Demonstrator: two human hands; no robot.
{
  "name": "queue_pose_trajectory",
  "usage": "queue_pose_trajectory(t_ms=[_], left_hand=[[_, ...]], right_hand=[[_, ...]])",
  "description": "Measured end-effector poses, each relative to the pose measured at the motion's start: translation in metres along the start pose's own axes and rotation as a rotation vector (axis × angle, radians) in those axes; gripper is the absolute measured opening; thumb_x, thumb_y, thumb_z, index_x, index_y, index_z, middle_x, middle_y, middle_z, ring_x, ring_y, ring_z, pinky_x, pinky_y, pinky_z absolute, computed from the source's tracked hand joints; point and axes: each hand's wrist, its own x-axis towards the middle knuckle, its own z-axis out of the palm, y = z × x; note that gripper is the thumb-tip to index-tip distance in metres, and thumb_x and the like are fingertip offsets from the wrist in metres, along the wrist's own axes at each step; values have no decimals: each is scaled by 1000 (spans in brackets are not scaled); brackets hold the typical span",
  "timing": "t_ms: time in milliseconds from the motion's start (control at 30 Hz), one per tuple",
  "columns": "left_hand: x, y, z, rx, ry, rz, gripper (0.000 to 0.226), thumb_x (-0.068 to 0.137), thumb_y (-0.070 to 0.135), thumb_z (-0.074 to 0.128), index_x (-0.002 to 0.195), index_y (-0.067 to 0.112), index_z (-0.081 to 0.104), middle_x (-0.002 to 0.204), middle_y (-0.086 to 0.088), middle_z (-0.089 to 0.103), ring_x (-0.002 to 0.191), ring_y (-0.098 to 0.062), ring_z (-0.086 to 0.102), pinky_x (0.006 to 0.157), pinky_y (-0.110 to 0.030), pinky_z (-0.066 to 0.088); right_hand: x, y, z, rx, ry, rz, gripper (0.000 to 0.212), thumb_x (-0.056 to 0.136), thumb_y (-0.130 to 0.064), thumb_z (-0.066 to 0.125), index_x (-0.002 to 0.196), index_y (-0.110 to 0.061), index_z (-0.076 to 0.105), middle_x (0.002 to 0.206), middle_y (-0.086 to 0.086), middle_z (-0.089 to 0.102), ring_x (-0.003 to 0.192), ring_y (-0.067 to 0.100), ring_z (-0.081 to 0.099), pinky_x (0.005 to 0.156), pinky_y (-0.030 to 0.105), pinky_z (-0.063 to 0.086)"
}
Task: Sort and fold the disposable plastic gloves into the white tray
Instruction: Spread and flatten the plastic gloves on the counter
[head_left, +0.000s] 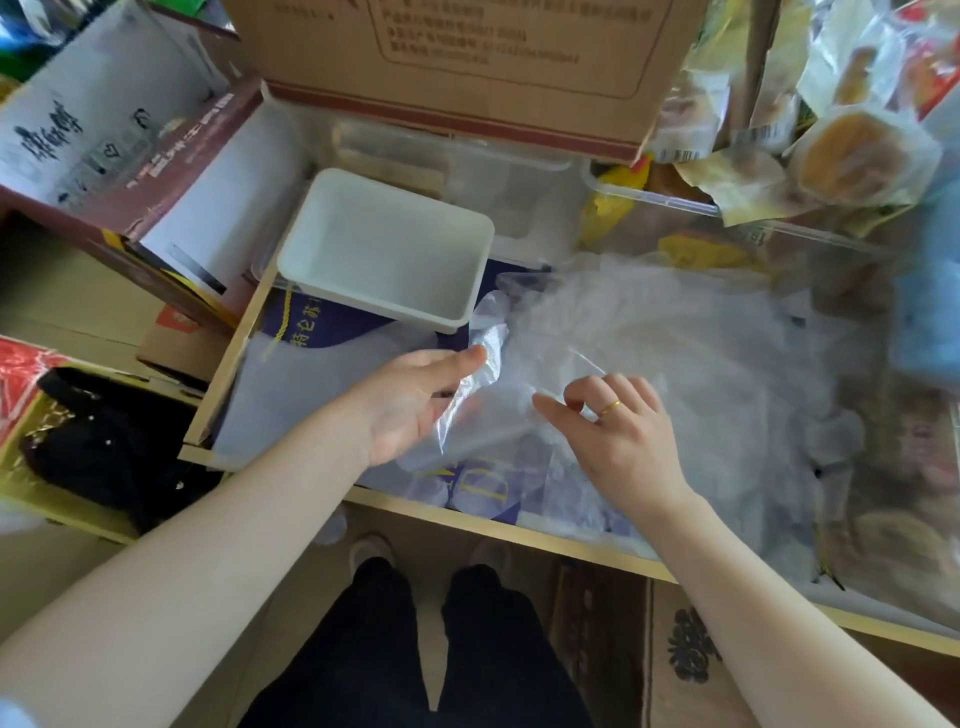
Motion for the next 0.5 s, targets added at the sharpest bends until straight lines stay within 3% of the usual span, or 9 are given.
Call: queue_pose_trajectory(t_ms=[67,133,200,267,300,367,433,500], left_hand=[[-5,-4,-11,28,-68,-68,36,71,24,67,100,5,66,93,-8,71,85,-19,67,79,-24,54],[-7,-8,-20,181,8,0,14,79,10,67,92,8,68,89,-7,72,89,-20,66,80,-23,53],[-8,-8,-29,384,110,163,12,86,3,61,86,13,68,80,-3,70,80,-12,64,67,-15,51],[-12,-4,-39,487,105,306,20,88,1,58,83,17,68,68,6,68,66,0,59,59,-10,45],[-15,0,-43,512,72,342,23,88,1,57,81,20,68,65,9,67,64,2,58,59,-9,44],[-22,6,-53,565,0,369,27,88,2,58,79,25,69,65,10,68,65,1,60,64,-13,47],[-29,12,-62,583,-77,361,27,87,6,60,77,29,71,67,8,69,65,-6,62,67,-22,50],[-37,20,-68,565,-142,347,22,86,11,60,77,28,72,67,6,69,62,-9,61,66,-25,50]], right_hand=[[5,-6,5,0,-31,-54,32,92,0,41,99,-18,67,90,-1,40,70,18,37,62,28,31],[9,-13,12,34,-128,-122,27,84,-4,54,105,-20,60,89,0,47,70,19,42,65,28,32],[12,-20,15,142,-296,-114,22,91,-28,53,109,-20,62,91,2,58,77,22,52,72,28,35],[21,-28,12,317,-410,80,50,92,-54,41,116,-16,62,107,3,60,97,21,53,83,26,37],[29,-30,9,429,-420,223,56,89,-57,43,121,-14,58,119,4,56,108,17,48,90,22,34],[47,-32,3,638,-384,458,63,84,-51,57,134,-15,44,138,-1,41,124,3,34,100,7,24],[69,-32,-1,791,-449,554,72,79,-47,65,139,-24,32,144,-10,33,131,-2,28,101,0,19],[90,-35,-3,828,-570,521,61,75,-43,71,127,-30,43,132,-17,45,123,-2,39,97,1,25]])
